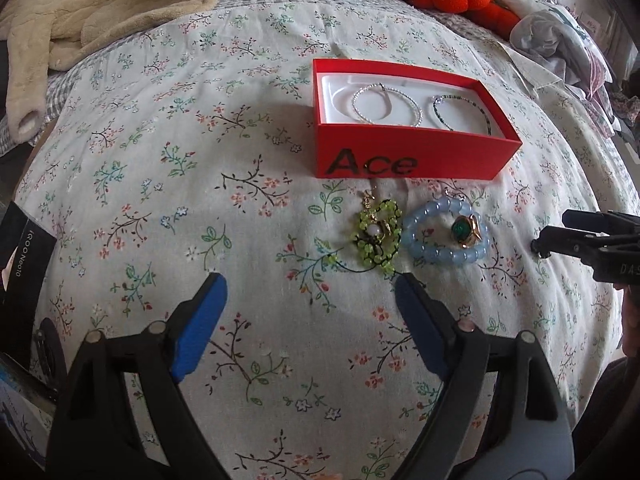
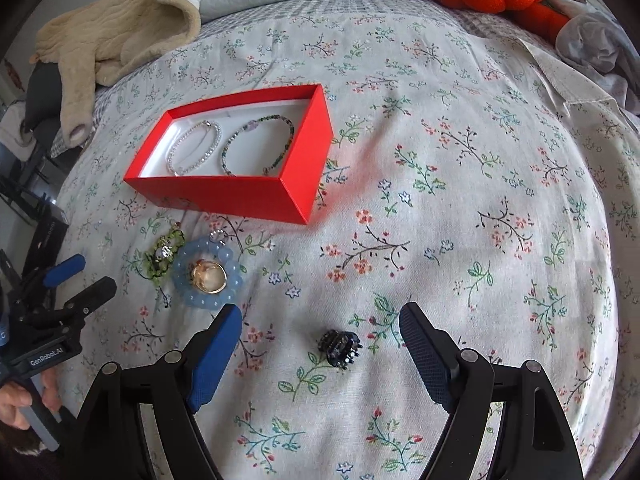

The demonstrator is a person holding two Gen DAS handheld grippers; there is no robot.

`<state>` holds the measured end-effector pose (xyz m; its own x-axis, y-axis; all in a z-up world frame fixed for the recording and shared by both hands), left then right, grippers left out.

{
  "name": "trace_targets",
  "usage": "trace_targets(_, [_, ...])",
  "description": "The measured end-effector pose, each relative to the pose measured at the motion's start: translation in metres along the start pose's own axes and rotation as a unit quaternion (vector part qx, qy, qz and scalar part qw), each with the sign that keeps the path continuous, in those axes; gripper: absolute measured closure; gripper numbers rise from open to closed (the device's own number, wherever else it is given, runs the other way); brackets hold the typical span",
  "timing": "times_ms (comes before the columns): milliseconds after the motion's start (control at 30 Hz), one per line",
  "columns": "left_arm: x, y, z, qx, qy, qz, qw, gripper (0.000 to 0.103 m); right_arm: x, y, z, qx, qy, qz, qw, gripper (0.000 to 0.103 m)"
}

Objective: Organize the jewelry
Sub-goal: 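Close the right tool on the black hair clip, then grasp the green-stone gold ring with the left tool while the right tool holds the clip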

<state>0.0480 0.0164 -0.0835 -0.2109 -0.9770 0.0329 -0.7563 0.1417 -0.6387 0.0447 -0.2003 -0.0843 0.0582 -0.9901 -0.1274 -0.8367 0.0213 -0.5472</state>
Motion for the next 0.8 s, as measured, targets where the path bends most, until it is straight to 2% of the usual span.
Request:
trace_targets(133, [0.008,0.009,0.0,-0.014,0.009,0.016,0.9997,0.017,0.011,0.019,0.008,-0.029,0.009,0.008,0.999,0.021])
trace_targets(300, [0.021,0.012,0.003,-0.022,0.016,0.031,0.9991,0.017,0.017,0.033,0.013,-0.046,0.008,0.013,0.999,0.022])
trace_targets(500, [0.043,0.012,0.009,-0.026,0.037,0.042,0.9981,0.017,0.013,0.038,0.014,-0.042,0.017,-0.011,0.999,0.045])
trace_targets(667, [0.06,0.008,0.013,-0.029,0.059,0.048,0.9966,0.017,0.008,0.037,0.014,-0.039,0.009,-0.022,0.999,0.066])
trace_targets(733, [0.067,0.006,0.013,-0.025,0.073,0.049,0.9958,0.017,0.009,0.035,0.013,-0.038,0.006,-0.021,0.999,0.084])
trace_targets(800, [0.073,0.004,0.013,-0.022,0.088,0.049,0.9947,0.017,0.01,0.03,0.013,-0.038,0.002,-0.014,0.999,0.085])
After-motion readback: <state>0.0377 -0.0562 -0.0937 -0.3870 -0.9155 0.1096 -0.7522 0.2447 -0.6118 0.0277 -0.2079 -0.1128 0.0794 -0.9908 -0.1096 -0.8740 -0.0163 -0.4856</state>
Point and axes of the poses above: each gripper's, at about its wrist camera, not at the fingertips, and z roughly the way its jaws point, x to its right, y to its underside, the point moved 8 cm from there along z, roughly the way its jaws point, and after that the axes turned 10 degrees about x, right-handed, at the moved point
